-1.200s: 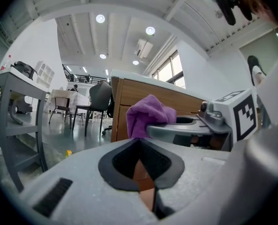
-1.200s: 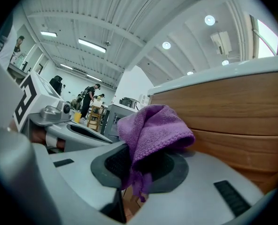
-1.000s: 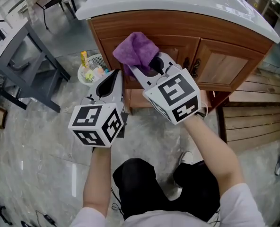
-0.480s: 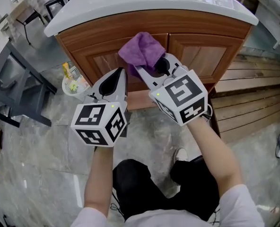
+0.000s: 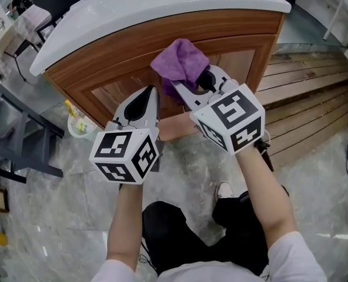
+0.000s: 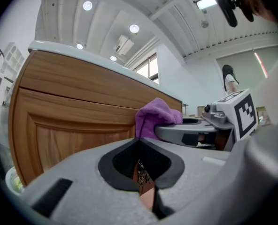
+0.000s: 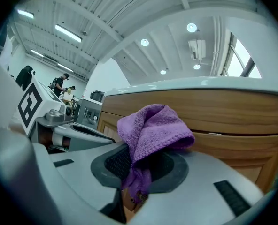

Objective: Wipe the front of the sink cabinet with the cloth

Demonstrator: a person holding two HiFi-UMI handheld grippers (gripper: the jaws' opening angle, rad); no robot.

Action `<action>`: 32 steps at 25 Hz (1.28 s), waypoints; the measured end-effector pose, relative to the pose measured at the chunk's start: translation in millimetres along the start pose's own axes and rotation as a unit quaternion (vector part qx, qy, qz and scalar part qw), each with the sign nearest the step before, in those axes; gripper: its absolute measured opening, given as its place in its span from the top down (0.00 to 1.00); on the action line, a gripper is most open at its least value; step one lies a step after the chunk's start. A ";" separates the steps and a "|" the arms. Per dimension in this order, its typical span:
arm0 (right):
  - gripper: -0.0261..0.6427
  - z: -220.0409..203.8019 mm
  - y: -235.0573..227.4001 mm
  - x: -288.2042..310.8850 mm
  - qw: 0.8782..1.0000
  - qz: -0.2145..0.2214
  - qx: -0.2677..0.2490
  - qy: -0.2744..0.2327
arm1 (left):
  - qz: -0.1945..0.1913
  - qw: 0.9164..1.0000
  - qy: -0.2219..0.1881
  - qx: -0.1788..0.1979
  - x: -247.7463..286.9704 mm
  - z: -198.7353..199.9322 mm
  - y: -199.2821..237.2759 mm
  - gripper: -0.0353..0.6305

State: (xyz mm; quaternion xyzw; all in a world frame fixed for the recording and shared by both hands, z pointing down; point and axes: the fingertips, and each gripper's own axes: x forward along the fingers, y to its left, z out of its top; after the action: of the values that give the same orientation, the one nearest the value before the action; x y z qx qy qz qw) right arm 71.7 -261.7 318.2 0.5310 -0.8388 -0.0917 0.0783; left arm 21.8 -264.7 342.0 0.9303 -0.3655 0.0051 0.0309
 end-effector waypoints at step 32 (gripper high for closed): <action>0.85 -67.2 -203.8 -133.8 0.968 -0.241 0.053 0.049 | -0.069 0.997 0.023 0.013 66.1 -25.1 -69.7 0.94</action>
State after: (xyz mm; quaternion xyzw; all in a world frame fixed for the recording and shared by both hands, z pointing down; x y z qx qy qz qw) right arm 322.4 -230.8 330.6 0.7244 -0.6851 -0.0374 0.0670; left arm 118.0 -257.1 365.4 0.9532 -0.2997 0.0290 0.0269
